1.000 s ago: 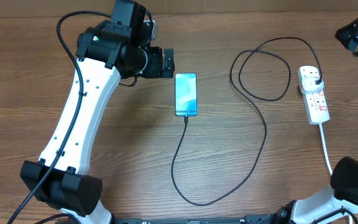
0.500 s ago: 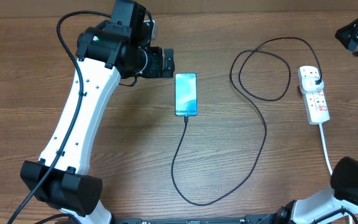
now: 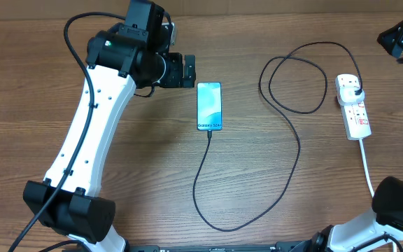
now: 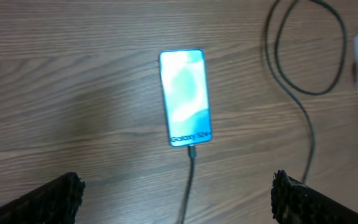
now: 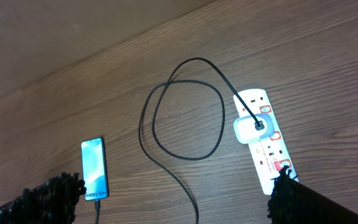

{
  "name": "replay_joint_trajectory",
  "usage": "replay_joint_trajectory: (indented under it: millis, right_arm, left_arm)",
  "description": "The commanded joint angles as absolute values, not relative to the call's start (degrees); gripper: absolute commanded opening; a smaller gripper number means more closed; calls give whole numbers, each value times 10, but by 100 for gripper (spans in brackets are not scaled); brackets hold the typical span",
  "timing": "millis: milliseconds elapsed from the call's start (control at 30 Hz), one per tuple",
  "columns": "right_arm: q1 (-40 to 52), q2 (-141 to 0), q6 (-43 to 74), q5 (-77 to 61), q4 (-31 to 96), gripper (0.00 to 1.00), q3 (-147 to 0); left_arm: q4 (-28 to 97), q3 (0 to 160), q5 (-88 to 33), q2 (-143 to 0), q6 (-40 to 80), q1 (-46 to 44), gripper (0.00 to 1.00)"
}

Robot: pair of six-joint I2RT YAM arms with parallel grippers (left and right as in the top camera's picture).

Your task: Plug charger to phone and switch on socket

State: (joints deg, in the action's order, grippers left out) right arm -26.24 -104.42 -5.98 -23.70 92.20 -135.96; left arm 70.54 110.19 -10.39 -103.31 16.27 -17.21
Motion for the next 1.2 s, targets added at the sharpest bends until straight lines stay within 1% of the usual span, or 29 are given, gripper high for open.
replay_joint_trajectory:
  millis: [0,167,400,533,700,800,933,1167]
  right_arm:
    - [-264,-1040,-58,-236,921,100,-1361]
    - [-264,-1040,-58,-236,921,100,-1361]
    - [-264,-1040,-58,-236,921,100,-1361]
    - [-264,-1040,-58,-236,921,100,-1361]
    - [-264,-1040,-58,-236,921,100,-1361]
    - [-264,-1040,-58,-236,921,100,-1361]
    - [-264,-1040,-58,-236,921,100,-1361]
    - [-264,-1040,-58,-236,921,100,-1361]
  left_arm:
    - [703,1096,-31,-1037,154,-182,100]
    - [680,1079,34,-1004,154,-194,100]
    - [664,1033,103,-903,152,-194,100]
    - [663,1003,132,-846,152,-194,100]
    - [629,921,144,-771,152,-194,100]
    - [578,846,144,-722,152,-194,100]
    - [445,704,143,-632,152,-194,100]
    - [236,512,146,-498,152,-191,100]
